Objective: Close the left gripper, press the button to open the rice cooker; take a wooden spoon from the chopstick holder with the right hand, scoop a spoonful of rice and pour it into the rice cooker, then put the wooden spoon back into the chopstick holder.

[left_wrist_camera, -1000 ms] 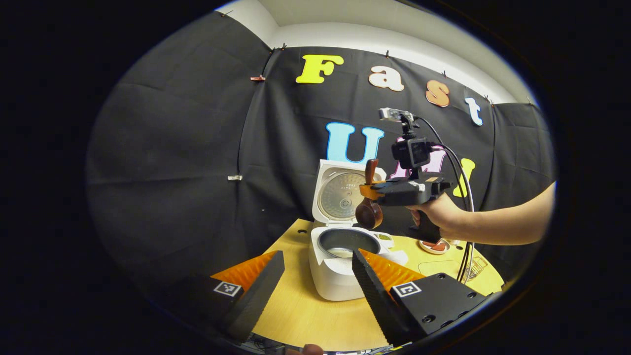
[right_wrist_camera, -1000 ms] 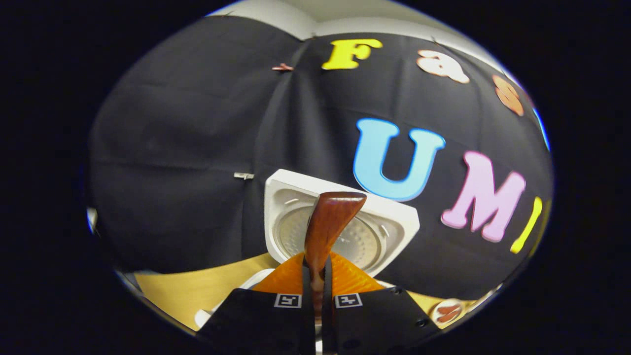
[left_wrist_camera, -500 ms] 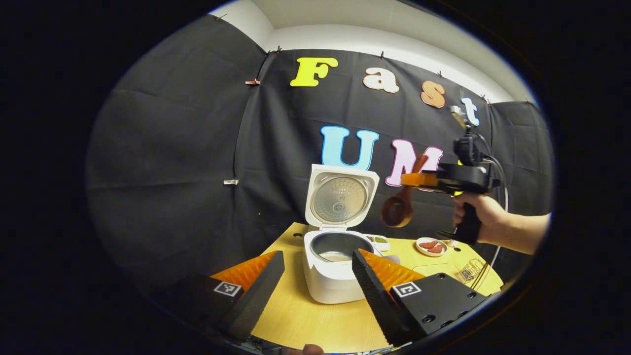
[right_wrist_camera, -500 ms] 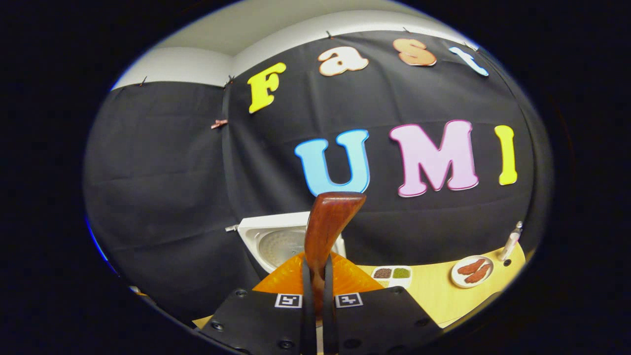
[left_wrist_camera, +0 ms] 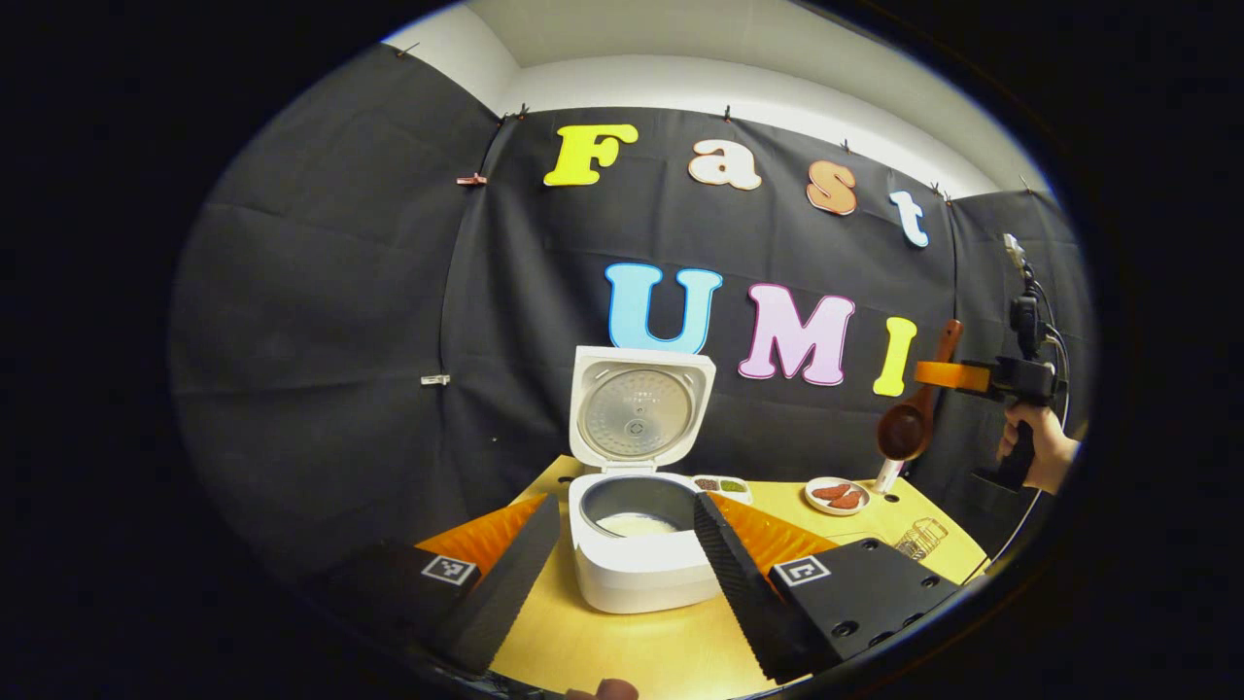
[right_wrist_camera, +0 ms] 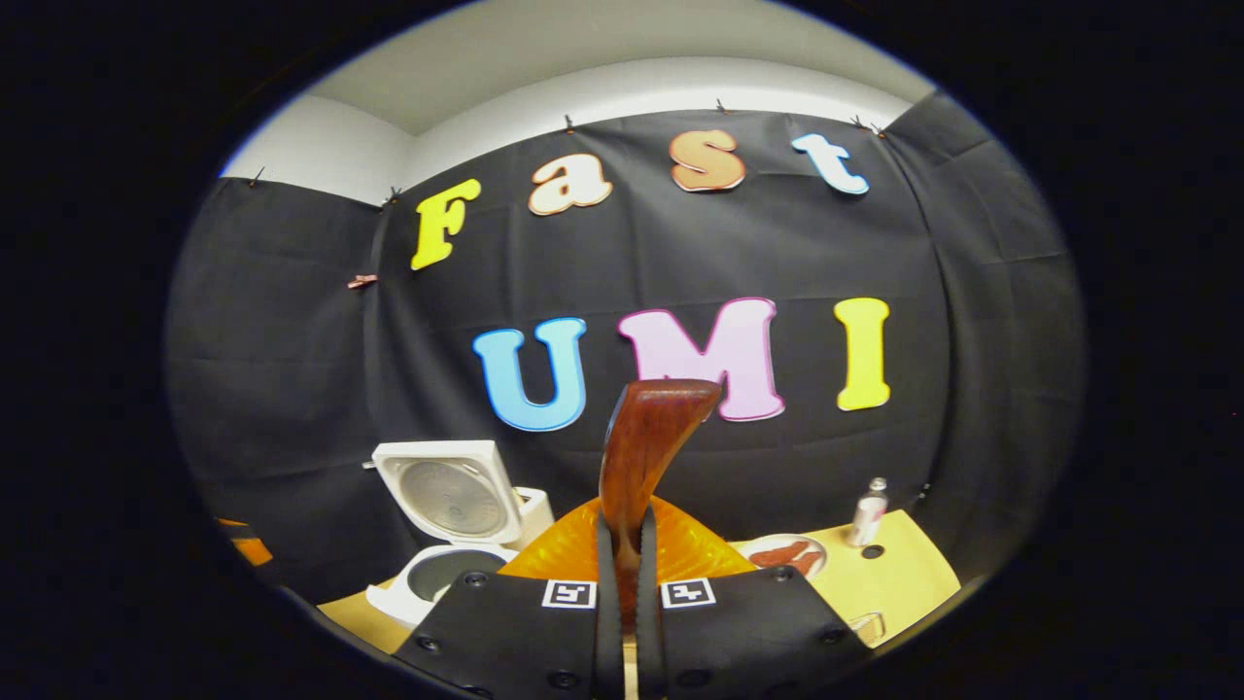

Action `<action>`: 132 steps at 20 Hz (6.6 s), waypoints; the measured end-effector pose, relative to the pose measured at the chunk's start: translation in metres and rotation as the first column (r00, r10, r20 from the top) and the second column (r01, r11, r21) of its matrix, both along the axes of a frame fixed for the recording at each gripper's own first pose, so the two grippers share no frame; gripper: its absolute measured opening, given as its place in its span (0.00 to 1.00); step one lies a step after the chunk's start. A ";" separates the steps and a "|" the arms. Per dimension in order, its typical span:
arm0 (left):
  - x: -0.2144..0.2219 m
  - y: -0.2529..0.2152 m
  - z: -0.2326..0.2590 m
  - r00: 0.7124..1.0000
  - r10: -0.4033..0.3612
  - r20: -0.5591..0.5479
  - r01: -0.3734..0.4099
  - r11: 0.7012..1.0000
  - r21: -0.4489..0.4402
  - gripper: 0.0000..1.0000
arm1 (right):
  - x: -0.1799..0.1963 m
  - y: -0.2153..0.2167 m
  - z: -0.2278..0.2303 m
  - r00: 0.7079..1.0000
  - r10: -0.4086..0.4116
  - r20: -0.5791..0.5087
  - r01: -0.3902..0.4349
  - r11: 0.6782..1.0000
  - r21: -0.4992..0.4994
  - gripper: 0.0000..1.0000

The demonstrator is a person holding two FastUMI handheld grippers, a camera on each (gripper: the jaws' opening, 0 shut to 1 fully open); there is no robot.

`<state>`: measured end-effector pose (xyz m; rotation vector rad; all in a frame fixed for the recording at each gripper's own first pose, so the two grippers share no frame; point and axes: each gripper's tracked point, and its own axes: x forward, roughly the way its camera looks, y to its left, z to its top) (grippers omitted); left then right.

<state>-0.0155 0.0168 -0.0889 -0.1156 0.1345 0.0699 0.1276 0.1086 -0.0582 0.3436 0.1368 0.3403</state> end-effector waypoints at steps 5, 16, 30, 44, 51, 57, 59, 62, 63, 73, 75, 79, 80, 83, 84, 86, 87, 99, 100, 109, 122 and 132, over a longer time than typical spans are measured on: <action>0.004 -0.037 0.005 1.000 0.001 -0.002 0.000 1.000 0.023 0.95 | 0.000 -0.103 -0.053 0.994 -0.088 -0.068 0.085 0.996 -0.038 0.10; -0.003 -0.116 -0.001 0.997 0.055 -0.062 -0.055 0.998 -0.002 0.95 | 0.020 -0.186 -0.232 0.954 -0.119 -0.275 0.104 0.992 -0.068 0.10; -0.027 -0.107 -0.008 0.989 0.117 -0.094 -0.119 0.993 -0.016 0.95 | 0.026 -0.186 -0.324 0.885 -0.114 -0.452 0.110 0.993 -0.036 0.24; 0.035 -0.060 0.071 0.997 0.033 0.064 -0.034 0.999 0.019 0.95 | -0.055 -0.206 -0.183 0.925 -0.224 -0.306 0.182 0.970 -0.160 0.99; 0.124 -0.035 0.128 0.977 -0.037 0.209 0.028 0.999 0.045 0.95 | -0.089 -0.157 -0.078 0.972 -0.176 -0.157 0.155 0.979 -0.134 0.98; 0.198 -0.008 0.153 0.970 -0.020 0.243 0.010 0.999 0.039 0.95 | -0.105 -0.135 -0.035 0.984 -0.171 -0.057 0.155 0.965 -0.213 0.98; 0.223 -0.001 0.157 0.969 -0.014 0.245 0.002 0.999 0.049 0.95 | -0.109 -0.130 -0.030 0.982 -0.183 -0.044 0.168 0.958 -0.233 0.98; 0.260 0.008 0.158 0.969 -0.016 0.248 0.006 0.999 0.042 0.95 | -0.113 -0.128 -0.029 0.977 -0.210 -0.036 0.194 0.946 -0.261 0.99; 0.274 0.011 0.154 0.971 -0.014 0.239 0.005 0.999 0.039 0.95 | -0.115 -0.128 -0.030 0.974 -0.222 -0.037 0.204 0.941 -0.271 1.00; 0.396 0.038 0.090 0.994 0.056 0.091 -0.062 0.996 0.060 0.95 | -0.149 -0.147 -0.044 0.933 -0.353 -0.071 0.306 0.880 -0.362 1.00; 0.411 0.044 0.077 0.996 0.074 0.052 -0.077 0.995 0.069 0.95 | -0.159 -0.149 -0.048 0.928 -0.366 -0.072 0.311 0.865 -0.394 1.00; 0.418 0.048 0.047 0.995 0.102 -0.018 -0.098 0.987 0.128 0.96 | -0.170 -0.152 -0.050 0.923 -0.376 -0.086 0.312 0.859 -0.405 0.98; 0.416 0.045 0.047 0.994 0.107 -0.033 -0.102 0.986 0.129 0.99 | -0.171 -0.153 -0.049 0.923 -0.373 -0.090 0.309 0.861 -0.405 0.98; 0.404 0.042 0.049 0.994 0.106 -0.007 -0.104 0.986 0.130 0.99 | -0.169 -0.153 -0.047 0.929 -0.360 -0.090 0.297 0.867 -0.400 0.98; 0.395 0.039 0.047 0.995 0.101 -0.006 -0.100 0.986 0.131 0.99 | -0.168 -0.152 -0.042 0.932 -0.352 -0.083 0.293 0.870 -0.397 0.98; 0.374 0.034 0.044 0.995 0.096 -0.010 -0.094 0.987 0.126 0.99 | -0.165 -0.151 -0.036 0.941 -0.332 -0.068 0.281 0.876 -0.392 0.98; 0.365 0.030 0.041 0.995 0.097 -0.014 -0.094 0.988 0.124 0.99 | -0.166 -0.150 -0.035 0.945 -0.322 -0.062 0.274 0.879 -0.390 0.98; 0.234 -0.009 -0.067 0.978 0.166 -0.128 -0.153 0.982 0.106 0.98 | -0.158 -0.176 -0.039 0.971 -0.225 -0.077 0.185 0.918 -0.351 0.98; 0.230 -0.010 -0.074 0.975 0.173 -0.139 -0.159 0.982 0.102 0.98 | -0.158 -0.177 -0.040 0.972 -0.224 -0.075 0.184 0.917 -0.353 0.98; 0.217 -0.017 -0.107 0.963 0.189 -0.192 -0.169 0.979 0.113 0.99 | -0.166 -0.188 -0.051 0.973 -0.211 -0.094 0.166 0.922 -0.350 0.98; 0.200 -0.029 -0.158 0.947 0.152 -0.283 -0.127 0.986 0.105 0.99 | -0.162 -0.184 -0.059 0.973 -0.201 -0.110 0.152 0.926 -0.344 0.98; 0.197 -0.027 -0.170 0.937 0.139 -0.319 -0.105 0.987 0.122 1.00 | -0.160 -0.175 -0.062 0.974 -0.192 -0.122 0.145 0.938 -0.316 0.98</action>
